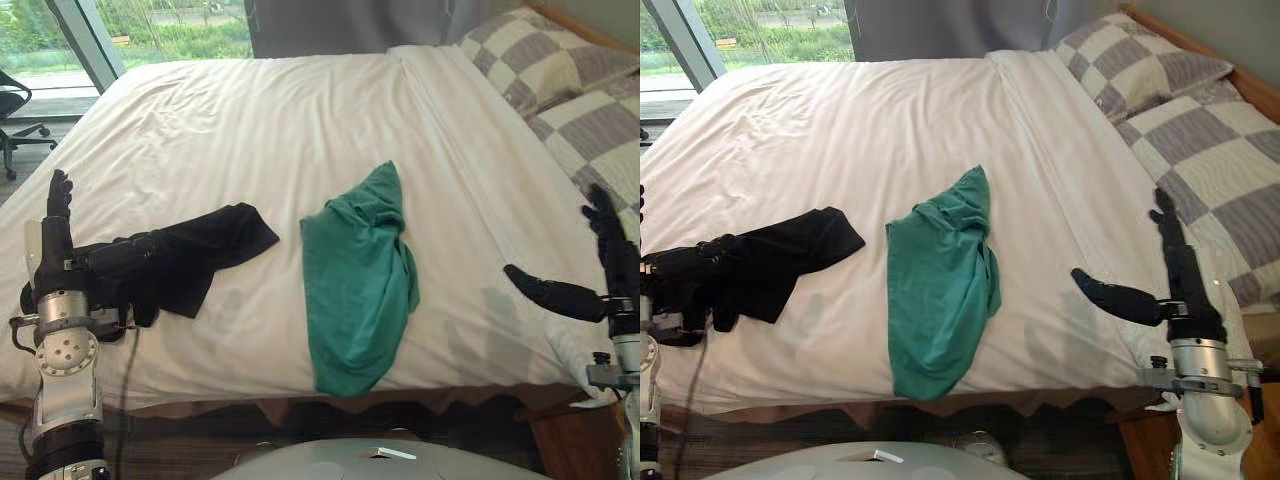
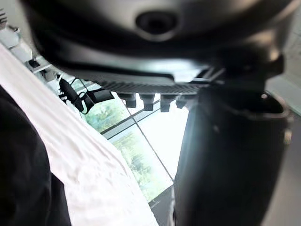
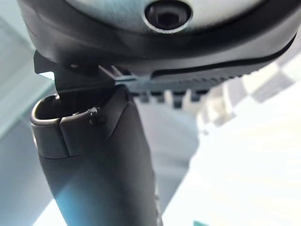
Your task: Tidy up the quilt and then pick up the clothes from the bed and put them into the laundry hamper
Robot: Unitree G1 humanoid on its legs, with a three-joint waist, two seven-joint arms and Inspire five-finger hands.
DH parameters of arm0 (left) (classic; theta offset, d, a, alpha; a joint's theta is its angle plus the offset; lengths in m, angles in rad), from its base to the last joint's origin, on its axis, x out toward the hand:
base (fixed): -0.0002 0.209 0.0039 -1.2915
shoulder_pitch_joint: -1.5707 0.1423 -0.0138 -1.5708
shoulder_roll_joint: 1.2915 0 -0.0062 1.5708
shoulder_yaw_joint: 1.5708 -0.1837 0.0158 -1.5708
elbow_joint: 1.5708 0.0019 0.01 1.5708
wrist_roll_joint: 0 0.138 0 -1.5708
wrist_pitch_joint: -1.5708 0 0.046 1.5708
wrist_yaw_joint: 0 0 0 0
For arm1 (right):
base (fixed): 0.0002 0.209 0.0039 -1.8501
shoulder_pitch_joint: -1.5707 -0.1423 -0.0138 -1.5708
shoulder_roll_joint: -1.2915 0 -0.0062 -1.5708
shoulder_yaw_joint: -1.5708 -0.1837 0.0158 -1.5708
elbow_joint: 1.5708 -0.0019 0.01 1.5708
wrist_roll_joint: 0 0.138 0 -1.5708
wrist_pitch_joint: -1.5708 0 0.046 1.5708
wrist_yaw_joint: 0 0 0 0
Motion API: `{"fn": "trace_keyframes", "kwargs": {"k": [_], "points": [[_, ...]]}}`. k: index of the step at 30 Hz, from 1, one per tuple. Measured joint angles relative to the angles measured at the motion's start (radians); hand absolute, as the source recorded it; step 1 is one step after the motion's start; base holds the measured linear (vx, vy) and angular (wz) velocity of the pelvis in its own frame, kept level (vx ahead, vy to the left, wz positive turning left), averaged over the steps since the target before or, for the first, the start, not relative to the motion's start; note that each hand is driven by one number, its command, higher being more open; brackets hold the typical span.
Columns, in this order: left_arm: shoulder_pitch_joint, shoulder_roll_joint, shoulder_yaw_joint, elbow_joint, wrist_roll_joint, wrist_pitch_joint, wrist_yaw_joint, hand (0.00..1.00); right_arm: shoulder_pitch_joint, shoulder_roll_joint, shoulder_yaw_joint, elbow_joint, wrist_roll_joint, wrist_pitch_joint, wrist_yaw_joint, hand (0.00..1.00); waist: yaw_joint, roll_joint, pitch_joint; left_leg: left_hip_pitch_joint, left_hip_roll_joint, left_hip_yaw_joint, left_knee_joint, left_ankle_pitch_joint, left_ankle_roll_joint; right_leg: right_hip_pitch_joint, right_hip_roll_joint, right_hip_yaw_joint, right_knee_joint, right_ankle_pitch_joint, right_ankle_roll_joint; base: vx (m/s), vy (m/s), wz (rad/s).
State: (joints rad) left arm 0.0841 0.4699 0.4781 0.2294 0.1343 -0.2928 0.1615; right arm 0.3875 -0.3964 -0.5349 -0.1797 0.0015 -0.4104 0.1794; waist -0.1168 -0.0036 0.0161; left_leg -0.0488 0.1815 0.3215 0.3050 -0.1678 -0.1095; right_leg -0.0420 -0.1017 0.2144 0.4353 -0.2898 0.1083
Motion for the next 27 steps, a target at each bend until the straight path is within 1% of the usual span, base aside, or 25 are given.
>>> {"fn": "trace_keyframes", "kwargs": {"k": [1, 2, 5, 6, 8, 10, 11, 12, 13, 14, 15, 16, 17, 18, 20, 21, 22, 23, 25, 26, 27], "points": [[0.006, 0.002, 0.003, 0.009, 0.023, 0.0, 0.024, 1.0, -0.006, -0.001, 0.0, -0.021, 0.002, -0.01, 0.0, 1.0, 0.007, -0.006, -0.002, 0.0, -0.003, 0.011, -0.005, 0.0, 0.0, -0.004, -0.001, 0.011, -0.008, 0.001, 0.001, 0.12, 0.008, -0.11], [0.005, 0.003, 0.004, 0.037, 0.04, 0.0, 0.04, 1.0, -0.022, -0.002, 0.001, -0.024, 0.002, -0.013, 0.0, 1.0, 0.006, -0.009, -0.004, 0.008, -0.004, 0.013, -0.019, 0.0, -0.001, 0.005, -0.001, 0.011, -0.021, 0.003, 0.003, 0.07, -0.013, -0.11], [0.005, 0.007, 0.003, 0.094, 0.085, 0.018, 0.049, 1.0, -0.031, -0.003, 0.017, -0.024, 0.006, -0.012, -0.008, 1.0, 0.004, -0.011, -0.013, 0.049, -0.005, 0.025, -0.066, 0.011, -0.014, 0.028, 0.001, 0.01, -0.044, 0.009, 0.013, 0.07, -0.039, -0.07], [0.005, 0.015, 0.003, 0.122, 0.11, 0.027, 0.048, 1.0, -0.031, -0.004, 0.031, -0.021, 0.006, -0.012, -0.013, 1.0, 0.003, -0.009, -0.025, 0.061, -0.006, 0.033, -0.097, 0.023, -0.02, 0.027, 0.003, 0.01, -0.056, 0.015, 0.018, 0.07, -0.04, -0.14], [-0.002, 0.038, -0.009, 0.16, 0.113, 0.04, 0.032, 1.0, -0.03, -0.004, 0.056, -0.014, 0.006, -0.011, -0.021, 1.0, -0.007, -0.003, -0.038, 0.069, -0.014, 0.04, -0.144, 0.045, -0.02, 0.023, 0.004, 0.011, -0.077, 0.026, 0.027, 0.07, -0.037, -0.09], [-0.005, 0.059, -0.026, 0.183, 0.113, 0.06, -0.01, 1.0, -0.029, -0.004, 0.092, 0.012, 0.005, -0.007, -0.022, 1.0, -0.02, 0.005, -0.043, 0.098, -0.013, 0.052, -0.201, 0.071, -0.018, 0.02, 0.02, 0.012, -0.073, 0.045, 0.05, 0.08, -0.043, -0.06], [-0.006, 0.06, -0.028, 0.189, 0.113, 0.061, -0.022, 1.0, -0.026, -0.004, 0.101, 0.016, 0.005, -0.004, -0.022, 1.0, -0.022, 0.008, -0.044, 0.11, -0.013, 0.059, -0.215, 0.077, -0.018, 0.018, 0.027, 0.012, -0.063, 0.052, 0.049, 0.08, -0.03, -0.14], [-0.006, 0.06, -0.033, 0.197, 0.113, 0.066, -0.035, 1.0, -0.019, -0.004, 0.113, 0.017, 0.005, 0.0, -0.022, 1.0, -0.023, 0.018, -0.048, 0.12, -0.002, 0.064, -0.231, 0.085, -0.017, 0.0, 0.042, 0.012, -0.029, 0.063, 0.049, 0.08, -0.067, -0.25], [-0.007, 0.058, -0.034, 0.203, 0.113, 0.092, -0.054, 1.0, -0.015, -0.004, 0.136, 0.016, 0.005, 0.004, -0.021, 1.0, -0.033, 0.051, -0.035, 0.139, 0.032, 0.068, -0.247, 0.094, -0.014, -0.084, 0.082, 0.014, 0.097, 0.04, 0.028, 0.07, -0.102, -0.24], [-0.007, 0.056, -0.033, 0.211, 0.113, 0.101, -0.059, 1.0, -0.012, -0.004, 0.145, 0.016, 0.004, 0.004, -0.021, 1.0, -0.034, 0.058, -0.038, 0.142, 0.041, 0.072, -0.25, 0.096, -0.018, -0.087, 0.085, 0.008, 0.034, 0.004, 0.012, 0.09, -0.145, -0.34], [-0.007, 0.06, -0.031, 0.226, 0.113, 0.11, -0.065, 1.0, -0.008, -0.002, 0.163, 0.013, 0.004, 0.004, -0.021, 1.0, -0.029, 0.045, -0.049, 0.146, 0.037, 0.09, -0.247, 0.097, -0.02, -0.07, 0.071, 0.002, -0.146, 0.076, -0.002, 0.12, -0.142, -0.25], [-0.014, 0.051, -0.032, 0.243, 0.114, 0.136, -0.073, 1.0, -0.006, -0.004, 0.173, 0.011, 0.002, 0.003, -0.019, 1.0, -0.035, 0.038, -0.052, 0.144, 0.037, 0.094, -0.237, 0.083, -0.041, -0.054, 0.059, -0.017, -0.239, 0.139, -0.009, 0.16, -0.14, -0.14], [-0.015, 0.043, -0.04, 0.245, 0.114, 0.144, -0.082, 1.0, -0.003, -0.003, 0.173, 0.011, 0.003, 0.004, -0.023, 1.0, -0.045, 0.038, -0.053, 0.145, 0.045, 0.092, -0.238, 0.083, -0.041, -0.042, 0.064, -0.028, -0.251, 0.145, -0.009, 0.12, -0.107, 0.08], [-0.013, 0.042, -0.059, 0.249, 0.118, 0.144, -0.096, 1.0, 0.009, -0.004, 0.171, 0.011, 0.003, 0.005, -0.032, 1.0, -0.049, 0.047, -0.048, 0.146, 0.05, 0.088, -0.239, 0.083, -0.041, -0.041, 0.068, -0.036, -0.249, 0.144, -0.01, 0.07, -0.083, 0.19], [-0.015, 0.036, -0.082, 0.246, 0.134, 0.143, -0.113, 1.0, 0.032, -0.004, 0.173, 0.011, 0.003, 0.016, -0.042, 1.0, -0.05, 0.069, -0.034, 0.142, 0.054, 0.088, -0.239, 0.084, -0.04, -0.046, 0.072, -0.041, -0.239, 0.144, -0.01, 0.01, -0.052, 0.07], [-0.016, 0.036, -0.082, 0.245, 0.134, 0.143, -0.113, 1.0, 0.032, -0.004, 0.175, 0.011, 0.003, 0.018, -0.042, 1.0, -0.05, 0.075, -0.029, 0.139, 0.054, 0.088, -0.239, 0.084, -0.04, -0.052, 0.072, -0.041, -0.232, 0.142, -0.01, -0.03, -0.009, 0.02], [-0.02, 0.036, -0.081, 0.238, 0.134, 0.143, -0.112, 1.0, 0.032, -0.004, 0.182, 0.01, 0.003, 0.021, -0.053, 1.0, -0.049, 0.079, -0.028, 0.119, 0.052, 0.088, -0.238, 0.085, -0.04, -0.082, 0.068, -0.041, -0.206, 0.134, -0.009, -0.05, 0.005, 0.03], [-0.027, 0.036, -0.081, 0.236, 0.134, 0.143, -0.112, 1.0, 0.032, -0.003, 0.186, 0.01, 0.003, 0.022, -0.062, 1.0, -0.048, 0.08, -0.027, 0.104, 0.048, 0.087, -0.237, 0.085, -0.041, -0.101, 0.065, -0.041, -0.19, 0.128, -0.008, -0.08, 0.015, 0.11], [-0.058, 0.036, -0.092, 0.236, 0.114, 0.145, -0.12, 1.0, 0.03, -0.003, 0.202, 0.004, 0.003, 0.026, -0.099, 1.0, -0.041, 0.075, -0.02, 0.046, 0.03, 0.079, -0.238, 0.095, -0.055, -0.17, 0.048, -0.041, -0.156, 0.118, -0.005, -0.09, 0.02, 0.12], [-0.062, 0.036, -0.101, 0.236, 0.105, 0.147, -0.122, 1.0, 0.03, -0.002, 0.206, 0.0, 0.003, 0.028, -0.107, 1.0, -0.038, 0.073, -0.015, 0.035, 0.026, 0.078, -0.238, 0.098, -0.054, -0.179, 0.044, -0.041, -0.156, 0.118, -0.005, -0.09, 0.022, 0.16], [-0.074, 0.036, -0.135, 0.235, 0.103, 0.166, -0.131, 1.0, 0.033, -0.001, 0.21, -0.022, 0.003, 0.033, -0.124, 1.0, -0.031, 0.071, 0.007, 0.023, 0.019, 0.067, -0.238, 0.105, -0.051, -0.184, 0.036, -0.045, -0.156, 0.118, -0.005, -0.07, 0.016, 0.16]]}}
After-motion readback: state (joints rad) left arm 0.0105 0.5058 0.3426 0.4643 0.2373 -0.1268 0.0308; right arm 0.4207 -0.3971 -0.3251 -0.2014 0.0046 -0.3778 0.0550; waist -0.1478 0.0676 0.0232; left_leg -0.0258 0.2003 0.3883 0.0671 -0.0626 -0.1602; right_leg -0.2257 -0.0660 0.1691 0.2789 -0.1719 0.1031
